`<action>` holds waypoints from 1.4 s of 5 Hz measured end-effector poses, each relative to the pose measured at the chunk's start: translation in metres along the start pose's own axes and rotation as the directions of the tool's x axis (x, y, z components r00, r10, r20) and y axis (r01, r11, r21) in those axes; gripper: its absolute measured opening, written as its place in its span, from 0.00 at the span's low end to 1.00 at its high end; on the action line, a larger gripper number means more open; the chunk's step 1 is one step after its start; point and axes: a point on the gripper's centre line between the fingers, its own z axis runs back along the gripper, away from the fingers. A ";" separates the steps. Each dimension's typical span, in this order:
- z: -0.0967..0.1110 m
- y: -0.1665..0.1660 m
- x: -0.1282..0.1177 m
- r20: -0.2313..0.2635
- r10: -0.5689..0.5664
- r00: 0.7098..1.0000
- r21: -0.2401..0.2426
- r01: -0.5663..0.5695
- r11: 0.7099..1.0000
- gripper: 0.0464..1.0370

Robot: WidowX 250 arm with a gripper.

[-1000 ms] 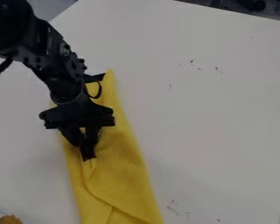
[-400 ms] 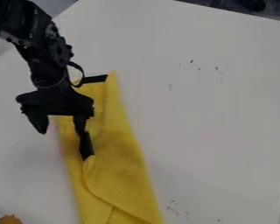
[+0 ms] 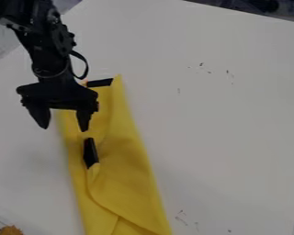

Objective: Fold the clothes from the right side and pack it into the center

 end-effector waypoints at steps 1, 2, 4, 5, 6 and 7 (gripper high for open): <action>0.002 -0.020 -0.003 -0.010 -0.001 1.000 -0.021 0.000 1.000 0.96; -0.002 -0.027 -0.009 -0.027 0.026 0.999 -0.041 -0.027 0.999 0.96; -0.019 -0.025 -0.016 -0.085 0.022 0.996 -0.026 -0.024 0.999 0.96; -0.026 -0.018 -0.016 -0.095 0.021 0.995 -0.028 -0.023 0.999 0.96; -0.019 -0.004 -0.020 -0.116 0.021 0.993 0.040 -0.016 0.999 0.96; 0.007 0.011 -0.015 -0.101 0.020 0.995 0.156 -0.004 0.988 0.96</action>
